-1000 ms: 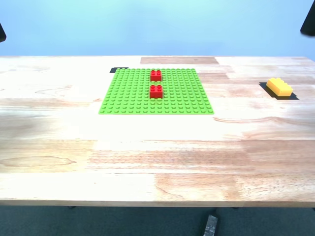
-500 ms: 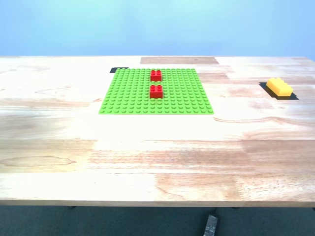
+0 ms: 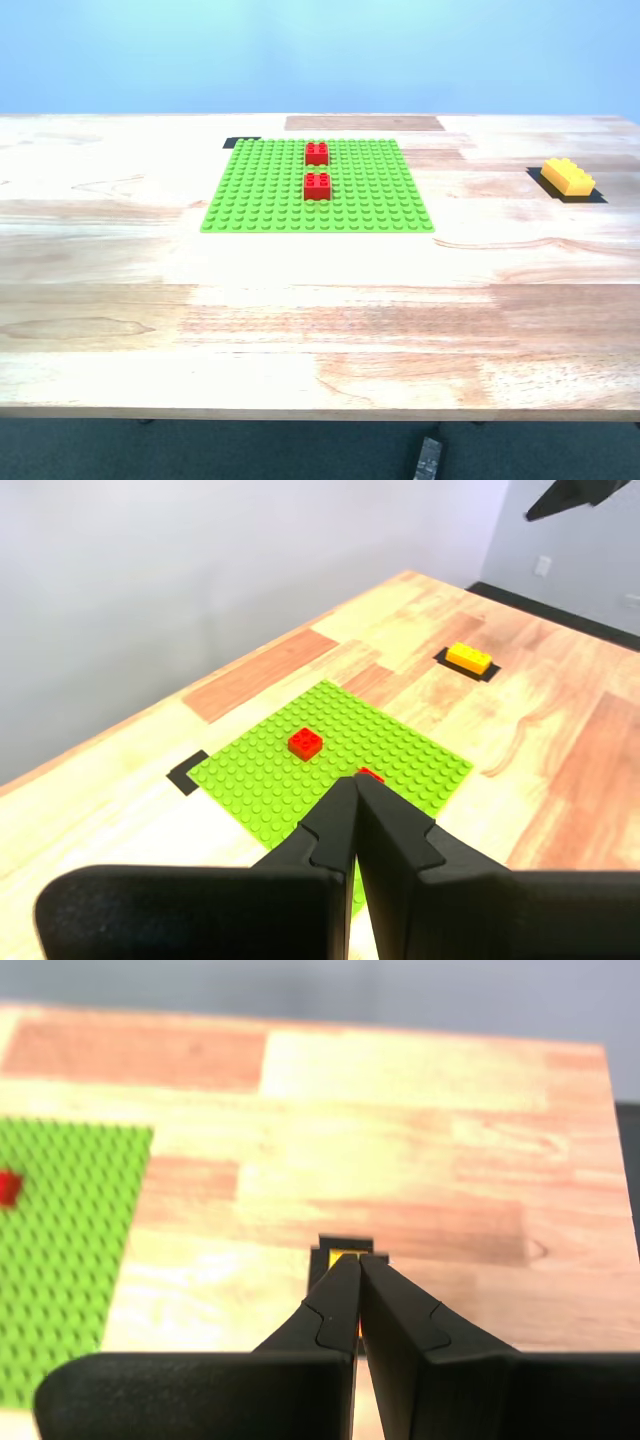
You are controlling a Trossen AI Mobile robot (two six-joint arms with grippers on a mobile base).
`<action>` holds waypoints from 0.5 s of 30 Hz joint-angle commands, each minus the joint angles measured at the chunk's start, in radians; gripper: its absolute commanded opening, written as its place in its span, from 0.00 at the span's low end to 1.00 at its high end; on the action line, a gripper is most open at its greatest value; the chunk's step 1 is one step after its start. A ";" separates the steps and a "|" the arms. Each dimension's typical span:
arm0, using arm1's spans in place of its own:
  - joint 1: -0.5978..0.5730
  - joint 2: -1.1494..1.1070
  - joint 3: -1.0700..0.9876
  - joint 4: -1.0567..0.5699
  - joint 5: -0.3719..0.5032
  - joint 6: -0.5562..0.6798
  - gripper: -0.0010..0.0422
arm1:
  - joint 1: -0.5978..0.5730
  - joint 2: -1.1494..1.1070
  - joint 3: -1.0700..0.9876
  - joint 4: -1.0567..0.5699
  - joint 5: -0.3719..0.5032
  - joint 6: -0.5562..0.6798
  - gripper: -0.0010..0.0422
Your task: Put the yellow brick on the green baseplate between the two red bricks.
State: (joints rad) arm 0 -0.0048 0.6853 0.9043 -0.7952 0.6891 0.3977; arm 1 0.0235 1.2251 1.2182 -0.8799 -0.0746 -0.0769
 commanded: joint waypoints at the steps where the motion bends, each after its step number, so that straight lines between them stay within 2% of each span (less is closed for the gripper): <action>1: 0.000 0.054 0.071 -0.036 0.000 0.000 0.02 | 0.002 0.105 0.076 -0.090 0.003 -0.007 0.02; 4: 0.000 0.079 0.102 -0.032 0.000 -0.002 0.02 | 0.000 0.195 0.119 -0.143 0.003 -0.011 0.05; 7: 0.000 0.096 0.108 -0.034 0.000 -0.002 0.02 | 0.001 0.262 0.132 -0.179 0.003 -0.027 0.13; 15: 0.000 0.106 0.092 -0.037 0.006 -0.002 0.02 | -0.004 0.373 0.127 -0.192 0.003 -0.064 0.48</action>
State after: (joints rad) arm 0 -0.0051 0.7933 1.0023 -0.8333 0.6914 0.3965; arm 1 0.0174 1.5879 1.3487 -1.0782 -0.0719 -0.1345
